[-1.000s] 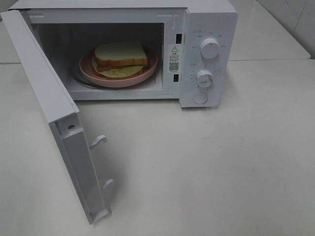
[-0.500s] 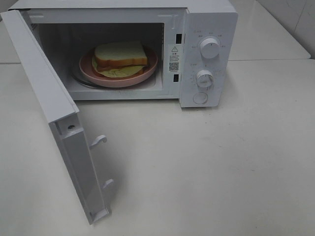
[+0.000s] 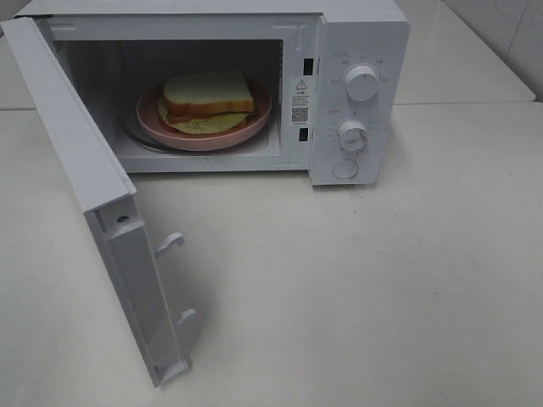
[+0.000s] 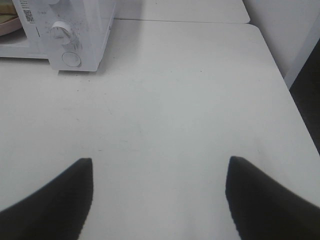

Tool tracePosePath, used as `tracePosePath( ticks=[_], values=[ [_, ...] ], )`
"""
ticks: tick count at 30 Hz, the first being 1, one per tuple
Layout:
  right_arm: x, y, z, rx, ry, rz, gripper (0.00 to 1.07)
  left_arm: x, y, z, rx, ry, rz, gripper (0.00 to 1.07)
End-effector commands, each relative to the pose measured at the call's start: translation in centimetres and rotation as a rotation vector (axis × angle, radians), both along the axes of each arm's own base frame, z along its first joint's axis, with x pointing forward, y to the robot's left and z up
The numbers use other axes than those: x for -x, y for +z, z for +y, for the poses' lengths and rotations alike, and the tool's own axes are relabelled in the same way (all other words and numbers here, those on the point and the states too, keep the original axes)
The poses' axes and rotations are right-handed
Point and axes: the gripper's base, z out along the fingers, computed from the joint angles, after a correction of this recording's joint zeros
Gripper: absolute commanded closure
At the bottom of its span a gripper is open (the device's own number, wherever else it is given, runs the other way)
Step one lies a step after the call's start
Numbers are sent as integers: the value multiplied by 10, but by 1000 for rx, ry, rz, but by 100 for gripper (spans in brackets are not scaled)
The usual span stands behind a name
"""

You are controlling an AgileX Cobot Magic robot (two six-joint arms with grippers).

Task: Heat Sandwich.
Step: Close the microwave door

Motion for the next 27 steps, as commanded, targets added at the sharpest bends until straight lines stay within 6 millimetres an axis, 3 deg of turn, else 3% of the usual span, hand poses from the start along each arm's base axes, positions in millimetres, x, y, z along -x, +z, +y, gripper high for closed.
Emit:
tracePosePath(
  ticks=[1,8,15,20,22,23,26,27],
  values=[
    [4,0,0,2,-5,-32,36,2,1,0,8,-3,-29,9],
    [4,0,0,2,-5,-32,36,2,2,0,10,-5,-38,9],
    [4,0,0,2,-5,-32,36,-6,19,1,6,4,-70,13],
    [4,0,0,2,-5,-32,36,-25,21,0,13,4,-6,27],
    [4,0,0,2,-5,-32,36,-38,22,1,15,7,29,41],
    [4,0,0,2,-5,-32,36,-38,22,1,15,7,29,41],
    [4,0,0,2,-5,-32,36,-50,22,1,16,9,64,55],
    [4,0,0,2,-5,-32,36,-59,22,1,17,12,68,64]
  ],
)
